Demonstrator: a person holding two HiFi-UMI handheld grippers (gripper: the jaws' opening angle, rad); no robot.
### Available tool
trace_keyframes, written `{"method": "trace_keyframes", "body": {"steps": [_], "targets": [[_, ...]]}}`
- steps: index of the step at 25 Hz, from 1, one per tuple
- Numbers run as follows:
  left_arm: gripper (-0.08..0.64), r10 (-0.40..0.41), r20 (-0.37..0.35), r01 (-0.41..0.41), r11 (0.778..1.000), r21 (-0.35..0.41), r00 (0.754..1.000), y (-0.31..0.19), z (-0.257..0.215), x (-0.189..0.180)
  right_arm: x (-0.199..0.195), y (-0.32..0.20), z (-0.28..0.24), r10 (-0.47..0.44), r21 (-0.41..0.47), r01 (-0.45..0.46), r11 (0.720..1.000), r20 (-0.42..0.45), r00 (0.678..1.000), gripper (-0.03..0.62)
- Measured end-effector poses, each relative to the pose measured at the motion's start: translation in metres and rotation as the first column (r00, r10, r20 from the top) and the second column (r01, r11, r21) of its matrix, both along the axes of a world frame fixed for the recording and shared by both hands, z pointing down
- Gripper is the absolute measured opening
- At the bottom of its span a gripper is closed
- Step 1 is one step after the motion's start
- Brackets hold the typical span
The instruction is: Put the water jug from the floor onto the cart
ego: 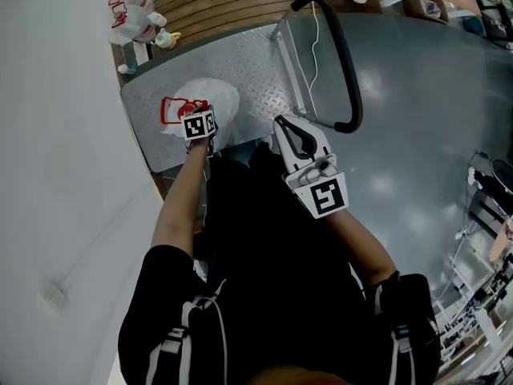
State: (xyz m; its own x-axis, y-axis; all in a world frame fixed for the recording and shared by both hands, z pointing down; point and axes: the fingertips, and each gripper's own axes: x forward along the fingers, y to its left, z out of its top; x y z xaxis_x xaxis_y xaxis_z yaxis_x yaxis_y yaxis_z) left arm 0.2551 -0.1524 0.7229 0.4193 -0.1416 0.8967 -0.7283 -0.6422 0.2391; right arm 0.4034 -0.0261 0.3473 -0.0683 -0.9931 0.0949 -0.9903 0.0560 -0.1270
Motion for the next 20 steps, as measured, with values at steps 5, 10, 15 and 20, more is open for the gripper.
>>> {"method": "trace_keyframes", "body": {"steps": [5,10,15,20], "targets": [[0.063,0.004,-0.061,-0.004,1.0,0.005,0.998,0.013,0.004,0.019,-0.004,0.013,0.004,0.004,-0.002,-0.004,1.0,0.047,0.999,0.018],[0.063,0.003,-0.071,-0.002,1.0,0.018,0.997,0.017,0.006,0.025,-0.003,0.023,0.01,0.015,-0.015,-0.015,1.0,0.043,0.999,0.018],[0.063,0.018,-0.085,-0.015,0.999,0.039,0.996,0.014,0.006,0.028,0.002,0.027,0.016,0.018,-0.024,-0.017,1.0,0.045,0.999,0.018],[0.064,0.034,-0.083,-0.03,0.998,0.049,0.996,0.017,0.006,0.03,0.008,0.027,0.016,0.031,-0.023,-0.03,0.999,0.04,0.999,0.018]]}}
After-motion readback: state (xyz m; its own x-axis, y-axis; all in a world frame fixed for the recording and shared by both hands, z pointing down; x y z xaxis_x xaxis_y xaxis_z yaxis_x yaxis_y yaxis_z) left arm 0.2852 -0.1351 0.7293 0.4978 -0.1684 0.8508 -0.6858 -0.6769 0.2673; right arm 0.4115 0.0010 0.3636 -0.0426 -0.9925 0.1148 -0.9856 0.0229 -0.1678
